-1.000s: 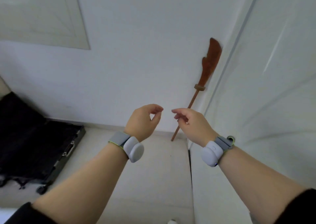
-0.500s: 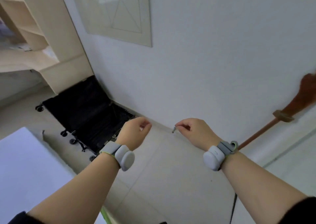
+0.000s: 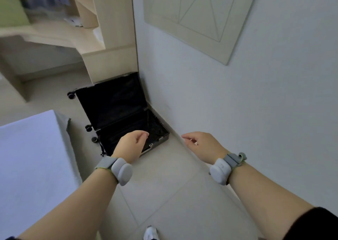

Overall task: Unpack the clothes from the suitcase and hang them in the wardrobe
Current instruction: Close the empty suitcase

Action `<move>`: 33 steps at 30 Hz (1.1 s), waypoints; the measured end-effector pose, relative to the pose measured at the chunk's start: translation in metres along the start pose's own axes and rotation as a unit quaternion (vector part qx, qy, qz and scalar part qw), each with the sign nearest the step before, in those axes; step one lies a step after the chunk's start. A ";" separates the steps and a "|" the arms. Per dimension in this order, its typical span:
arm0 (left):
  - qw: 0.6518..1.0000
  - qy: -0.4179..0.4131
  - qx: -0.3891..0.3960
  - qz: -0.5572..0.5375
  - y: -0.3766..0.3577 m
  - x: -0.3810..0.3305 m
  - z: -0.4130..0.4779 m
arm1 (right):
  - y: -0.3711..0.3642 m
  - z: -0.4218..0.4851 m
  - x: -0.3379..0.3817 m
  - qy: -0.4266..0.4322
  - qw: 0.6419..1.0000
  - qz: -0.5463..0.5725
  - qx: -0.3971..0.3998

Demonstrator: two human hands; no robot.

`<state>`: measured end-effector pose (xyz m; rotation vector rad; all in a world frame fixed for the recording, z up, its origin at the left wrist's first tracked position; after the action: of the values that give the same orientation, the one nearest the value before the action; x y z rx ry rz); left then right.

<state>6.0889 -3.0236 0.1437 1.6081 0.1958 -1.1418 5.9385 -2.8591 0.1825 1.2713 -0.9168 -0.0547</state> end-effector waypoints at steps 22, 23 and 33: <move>0.925 0.323 -0.197 0.011 0.044 0.188 0.250 | -0.190 0.435 0.062 0.204 0.947 -0.068 0.237; 0.921 0.337 -0.194 0.014 0.041 0.199 0.252 | -0.201 0.446 0.065 0.203 0.947 -0.065 0.242; 0.896 0.415 -0.156 0.011 0.012 0.345 0.307 | -0.335 0.516 0.084 0.188 0.941 -0.065 0.275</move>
<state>6.1029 -3.4243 -0.0854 1.7012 0.8663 -0.3080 5.8246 -3.4249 -0.0473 1.7846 -0.5253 0.3553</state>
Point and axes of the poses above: each hand's wrist, its own z-axis towards the middle knuckle, its own y-axis out of the back of the hand, x = y × z, the point moved 8 cm from there along z, towards the middle knuckle, and after that the axes turned 13 degrees about -x, right-handed, at the moved point
